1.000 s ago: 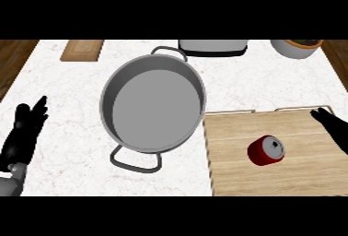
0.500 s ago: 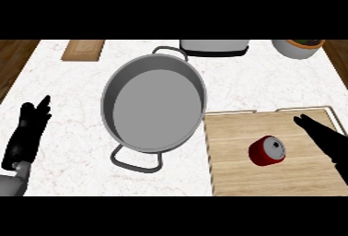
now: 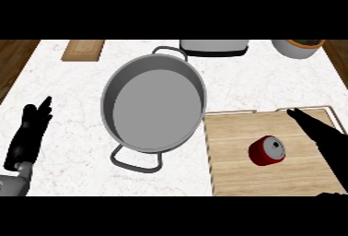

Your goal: Pick the can from the tray and place it in the pot

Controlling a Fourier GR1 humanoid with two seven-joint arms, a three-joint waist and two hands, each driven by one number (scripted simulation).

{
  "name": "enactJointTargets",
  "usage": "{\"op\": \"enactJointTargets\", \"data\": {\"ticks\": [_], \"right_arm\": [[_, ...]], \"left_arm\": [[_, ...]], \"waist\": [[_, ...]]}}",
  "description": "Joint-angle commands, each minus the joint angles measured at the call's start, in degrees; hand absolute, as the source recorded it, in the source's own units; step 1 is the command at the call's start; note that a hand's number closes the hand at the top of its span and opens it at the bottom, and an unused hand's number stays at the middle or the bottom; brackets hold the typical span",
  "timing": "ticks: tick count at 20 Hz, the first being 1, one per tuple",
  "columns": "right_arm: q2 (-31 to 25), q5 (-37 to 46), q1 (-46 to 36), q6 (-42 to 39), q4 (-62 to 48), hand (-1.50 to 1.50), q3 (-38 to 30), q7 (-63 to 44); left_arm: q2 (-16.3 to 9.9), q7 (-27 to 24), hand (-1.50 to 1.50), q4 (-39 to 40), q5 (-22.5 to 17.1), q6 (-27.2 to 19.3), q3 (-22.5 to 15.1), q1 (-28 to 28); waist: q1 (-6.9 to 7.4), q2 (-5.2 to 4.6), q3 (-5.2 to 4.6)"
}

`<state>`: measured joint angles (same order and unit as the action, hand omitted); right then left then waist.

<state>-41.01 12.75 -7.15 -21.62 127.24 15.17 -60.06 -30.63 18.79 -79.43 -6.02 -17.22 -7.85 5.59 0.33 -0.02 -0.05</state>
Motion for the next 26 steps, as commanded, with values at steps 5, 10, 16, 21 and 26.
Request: {"op": "enactJointTargets", "data": {"ticks": [5,10,16,21,26], "right_arm": [[4.97,7.60,1.15,-1.62,-7.80,-1.50,0.88,2.88],[7.17,12.66,0.73,-2.77,-9.96,-1.50,1.25,5.21],[11.23,13.87,-2.17,-5.40,-14.28,-1.50,3.19,0.07],[11.94,15.31,0.61,-7.06,-15.09,-1.50,-0.20,5.55],[15.01,17.44,-0.65,-5.79,-22.18,-1.50,-1.41,9.92]], "left_arm": [[1.98,3.40,0.00,-3.03,3.65,-0.24,1.39,-0.03],[2.69,4.71,0.00,-5.45,3.70,2.48,2.77,-2.08],[2.94,3.70,0.00,-1.85,4.68,4.22,4.81,1.89],[4.35,3.15,0.00,-2.72,6.68,5.17,6.73,-0.98],[6.45,-0.56,0.00,0.48,7.16,5.92,8.73,-1.20]], "waist": [[-0.28,0.04,0.06],[-0.22,0.08,0.06],[-0.13,-0.01,0.03],[-0.29,0.05,0.04],[-0.23,0.00,0.04]]}}
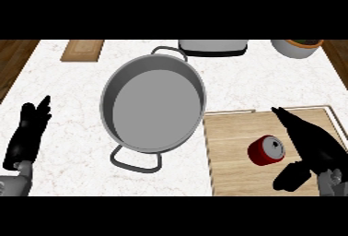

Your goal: Pick the can from the tray and place it in the pot

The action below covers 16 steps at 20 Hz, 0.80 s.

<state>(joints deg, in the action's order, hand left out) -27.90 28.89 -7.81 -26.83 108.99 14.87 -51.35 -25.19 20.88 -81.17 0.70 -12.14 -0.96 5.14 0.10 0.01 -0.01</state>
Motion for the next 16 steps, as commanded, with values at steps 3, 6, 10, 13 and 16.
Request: {"op": "enactJointTargets", "data": {"ticks": [3,6,10,13,16], "right_arm": [[4.02,1.39,1.13,-3.24,1.48,-1.50,-1.78,-2.81],[3.53,3.11,0.86,-1.50,-4.39,-1.50,-3.88,3.47],[7.06,6.82,0.69,-2.18,-5.95,-1.50,-2.75,4.06],[9.17,9.66,-0.52,2.07,-12.41,1.50,-1.72,8.06],[8.35,11.95,0.33,2.59,-10.71,1.50,-1.58,11.84]], "left_arm": [[-0.07,-0.22,0.00,2.35,1.46,3.77,2.74,2.76],[-0.43,0.96,0.00,-4.55,0.01,4.90,4.09,-3.35],[4.13,3.30,0.00,-4.78,5.65,2.26,2.02,-0.86],[3.76,-2.19,0.00,1.55,4.25,3.50,5.11,-0.31],[2.21,-0.36,0.00,-1.56,2.66,7.07,6.80,-1.74]], "waist": [[-0.16,0.02,0.00],[0.19,0.05,0.02],[-0.01,0.03,0.02],[0.11,-0.07,0.01],[0.16,0.00,0.02]]}}
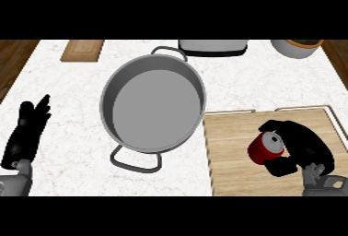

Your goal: Pick the can from the tray and place it in the pot

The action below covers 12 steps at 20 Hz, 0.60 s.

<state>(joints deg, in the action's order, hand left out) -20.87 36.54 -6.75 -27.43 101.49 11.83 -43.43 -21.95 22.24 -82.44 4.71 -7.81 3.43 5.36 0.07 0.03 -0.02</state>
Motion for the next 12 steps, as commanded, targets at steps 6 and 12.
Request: {"op": "enactJointTargets", "data": {"ticks": [6,12], "right_arm": [[-1.80,10.54,0.19,4.49,0.08,1.50,1.96,7.45],[-1.71,14.15,-0.68,6.37,0.53,1.50,-0.75,10.87]], "left_arm": [[0.17,-3.01,0.00,-0.38,0.27,2.76,2.60,-3.40],[3.39,2.37,0.00,-3.69,3.54,1.12,0.63,-0.75]], "waist": [[0.07,0.03,0.01],[0.00,0.01,0.03]]}}
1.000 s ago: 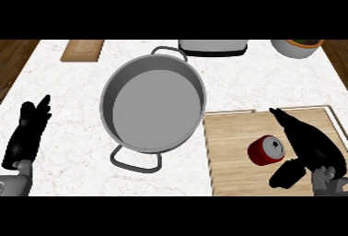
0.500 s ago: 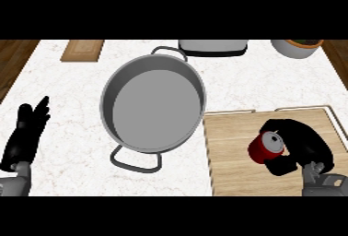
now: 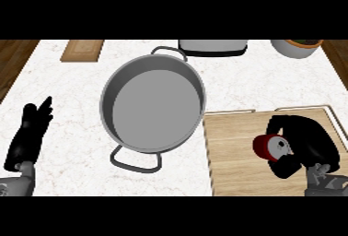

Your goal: Pick the can from the tray and place it in the pot

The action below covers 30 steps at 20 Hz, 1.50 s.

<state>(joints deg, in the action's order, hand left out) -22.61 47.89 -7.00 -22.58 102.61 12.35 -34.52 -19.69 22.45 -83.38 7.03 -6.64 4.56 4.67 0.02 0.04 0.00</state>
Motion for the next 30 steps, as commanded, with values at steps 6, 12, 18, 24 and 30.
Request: {"op": "enactJointTargets", "data": {"ticks": [6,12,18,24,30], "right_arm": [[-1.48,8.18,5.12,2.89,7.41,1.50,0.64,2.67],[-2.77,10.33,6.26,11.62,3.16,1.50,-3.99,11.50],[0.07,7.40,3.60,15.70,19.11,1.50,-5.36,11.70],[4.84,3.18,-5.24,15.54,28.97,1.50,-5.80,8.57],[7.58,5.86,-17.89,3.48,32.36,1.50,0.59,-3.87]], "left_arm": [[1.74,5.17,0.00,-3.70,2.42,-0.12,-0.46,1.62],[0.85,1.15,0.00,1.98,2.50,0.49,2.76,4.47],[1.57,-0.39,0.00,0.42,2.04,0.78,2.41,-0.05],[1.20,1.23,0.00,-0.68,1.89,1.56,2.38,1.51],[3.52,2.85,0.00,-4.75,4.09,0.84,0.16,-0.82]], "waist": [[-0.19,0.05,0.02],[-0.37,-0.01,0.01],[-0.70,0.33,-0.02],[0.11,0.26,-0.04],[0.41,0.11,-0.05]]}}
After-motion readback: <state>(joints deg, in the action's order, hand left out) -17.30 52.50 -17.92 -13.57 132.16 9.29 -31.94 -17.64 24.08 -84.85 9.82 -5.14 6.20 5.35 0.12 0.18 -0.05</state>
